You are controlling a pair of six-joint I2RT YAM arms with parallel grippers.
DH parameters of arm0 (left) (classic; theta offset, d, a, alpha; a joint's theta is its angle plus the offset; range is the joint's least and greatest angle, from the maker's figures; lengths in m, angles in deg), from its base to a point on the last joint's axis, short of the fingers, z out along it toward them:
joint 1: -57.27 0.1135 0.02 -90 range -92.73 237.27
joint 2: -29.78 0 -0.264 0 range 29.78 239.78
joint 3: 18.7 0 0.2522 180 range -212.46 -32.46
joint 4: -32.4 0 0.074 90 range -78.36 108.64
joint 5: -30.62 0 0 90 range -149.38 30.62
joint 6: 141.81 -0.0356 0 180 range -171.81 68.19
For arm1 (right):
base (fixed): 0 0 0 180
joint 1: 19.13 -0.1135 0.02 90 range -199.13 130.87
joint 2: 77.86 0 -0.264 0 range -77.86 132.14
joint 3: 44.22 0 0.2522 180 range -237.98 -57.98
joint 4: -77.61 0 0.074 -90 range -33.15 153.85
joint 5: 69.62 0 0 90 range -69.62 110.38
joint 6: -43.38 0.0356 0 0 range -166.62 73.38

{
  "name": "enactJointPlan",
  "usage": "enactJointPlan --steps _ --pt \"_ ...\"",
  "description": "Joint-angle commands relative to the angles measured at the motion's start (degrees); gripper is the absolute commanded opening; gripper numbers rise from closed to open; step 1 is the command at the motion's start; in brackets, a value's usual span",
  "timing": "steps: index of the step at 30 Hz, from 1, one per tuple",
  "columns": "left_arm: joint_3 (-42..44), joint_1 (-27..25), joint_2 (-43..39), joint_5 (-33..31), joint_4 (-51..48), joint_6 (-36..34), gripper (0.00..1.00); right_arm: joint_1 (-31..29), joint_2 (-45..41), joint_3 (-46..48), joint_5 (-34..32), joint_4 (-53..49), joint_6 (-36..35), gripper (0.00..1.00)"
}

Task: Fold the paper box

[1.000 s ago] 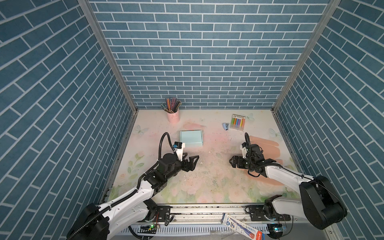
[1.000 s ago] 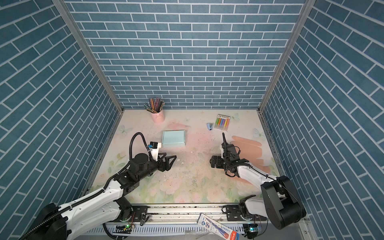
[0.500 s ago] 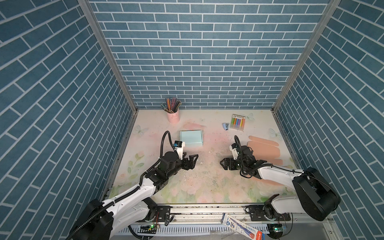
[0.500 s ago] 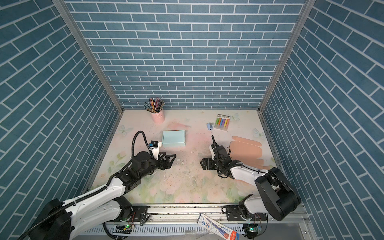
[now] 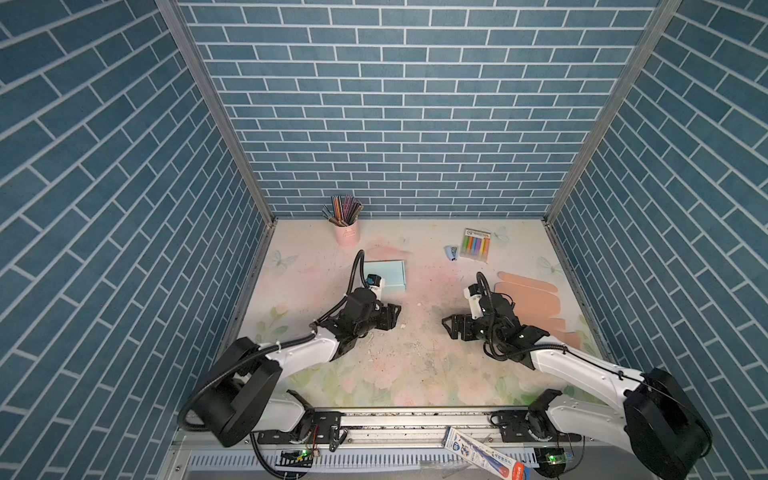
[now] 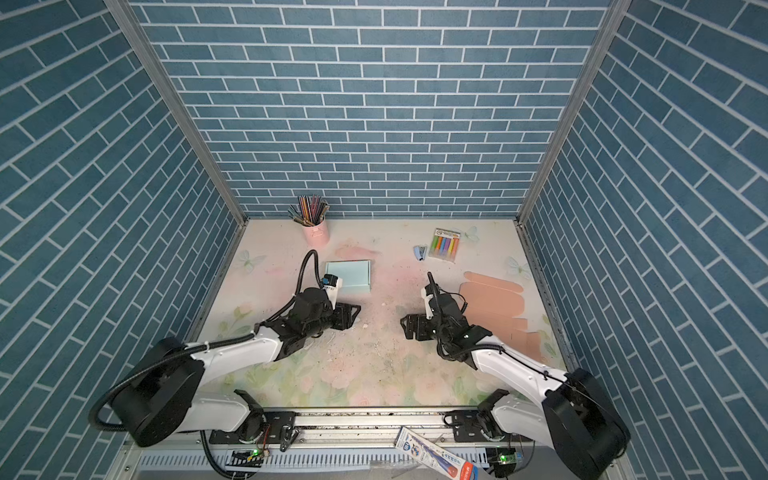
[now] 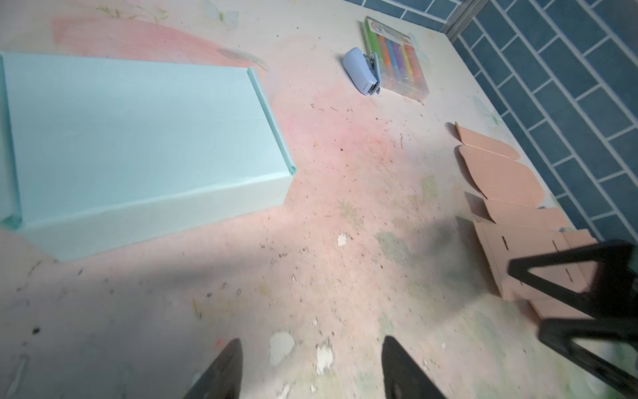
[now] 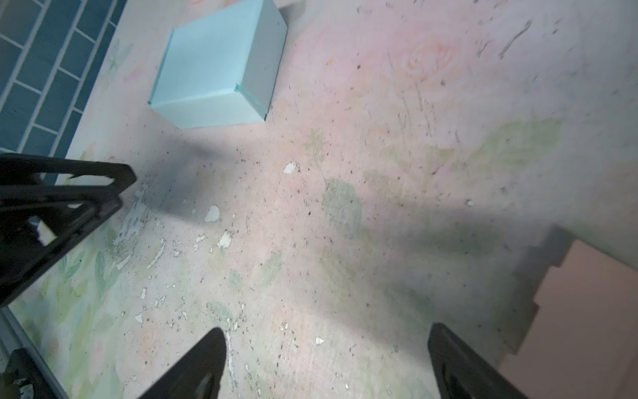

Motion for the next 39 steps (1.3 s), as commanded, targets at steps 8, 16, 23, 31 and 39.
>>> enactJointPlan --steps 8,16,23,31,39 --pt "-12.93 2.17 13.89 -2.73 -3.73 -5.72 0.62 0.6 -4.15 2.56 -6.21 -2.28 -0.72 0.98" --pt "-13.94 3.41 17.63 -1.67 -3.38 -6.17 0.6 3.22 -6.17 1.99 -7.33 -3.56 -2.74 0.98" --pt "-16.64 5.46 22.44 -1.22 -2.41 -6.88 0.59 6.51 -7.71 1.05 -5.83 -5.12 -4.06 0.98" --pt "-19.28 7.26 25.81 -2.76 -2.18 -7.22 0.57 7.0 -8.98 1.31 -6.16 -5.94 -4.59 0.98" --pt "-22.39 8.83 28.47 -3.23 -2.66 -8.16 0.57 7.19 -6.69 -0.36 -6.29 -6.07 -5.21 0.98"
